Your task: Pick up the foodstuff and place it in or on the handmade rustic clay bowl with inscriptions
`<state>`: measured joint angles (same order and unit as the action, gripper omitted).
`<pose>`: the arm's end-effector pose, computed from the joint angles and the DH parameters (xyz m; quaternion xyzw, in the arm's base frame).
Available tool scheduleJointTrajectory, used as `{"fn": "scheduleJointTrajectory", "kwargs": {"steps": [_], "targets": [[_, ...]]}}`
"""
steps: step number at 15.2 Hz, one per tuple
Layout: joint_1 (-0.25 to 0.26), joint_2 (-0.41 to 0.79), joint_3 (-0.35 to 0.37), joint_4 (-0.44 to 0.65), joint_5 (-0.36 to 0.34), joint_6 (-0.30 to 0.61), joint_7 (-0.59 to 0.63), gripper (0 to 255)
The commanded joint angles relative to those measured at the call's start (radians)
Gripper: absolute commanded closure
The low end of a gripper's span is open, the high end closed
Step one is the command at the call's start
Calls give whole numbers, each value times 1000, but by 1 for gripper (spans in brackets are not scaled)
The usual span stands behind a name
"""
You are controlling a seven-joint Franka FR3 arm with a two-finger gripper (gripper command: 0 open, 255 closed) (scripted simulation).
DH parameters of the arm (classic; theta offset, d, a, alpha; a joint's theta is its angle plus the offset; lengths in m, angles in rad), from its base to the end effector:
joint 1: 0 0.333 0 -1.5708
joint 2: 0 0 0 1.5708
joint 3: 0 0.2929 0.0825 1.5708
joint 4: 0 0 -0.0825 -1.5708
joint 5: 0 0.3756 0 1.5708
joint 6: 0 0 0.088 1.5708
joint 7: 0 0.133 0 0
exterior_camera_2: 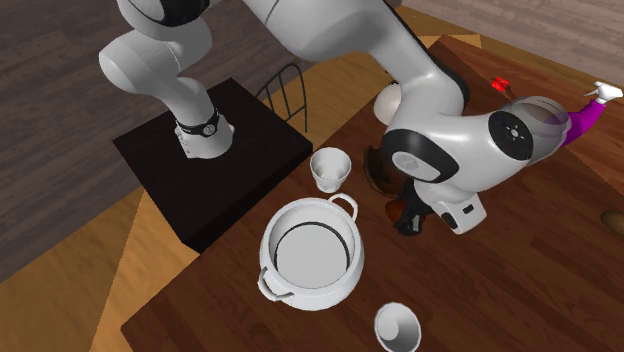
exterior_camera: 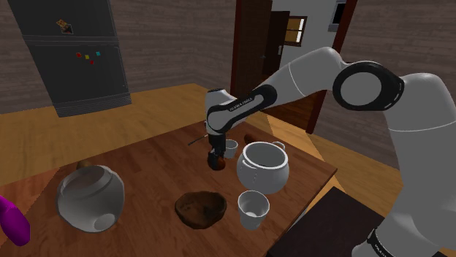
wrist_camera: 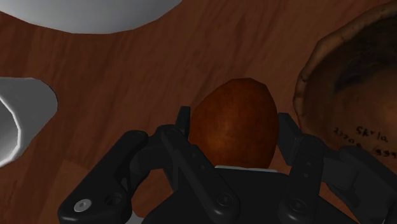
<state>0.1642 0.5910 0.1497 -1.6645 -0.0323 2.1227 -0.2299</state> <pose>0.6162 0.1909 0.2167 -0.9611 -0.2674 0.0641 0.0265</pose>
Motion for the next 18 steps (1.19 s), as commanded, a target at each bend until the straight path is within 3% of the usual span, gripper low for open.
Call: {"fn": "scheduleJointTrajectory", "kwargs": {"steps": [1,11,18], "targets": [[0,-16,2,4,2,-20,1,255],[-4,-81,7,36,11,-117,0,255],[79,-179,53,-117,23,-55,126,255]]}}
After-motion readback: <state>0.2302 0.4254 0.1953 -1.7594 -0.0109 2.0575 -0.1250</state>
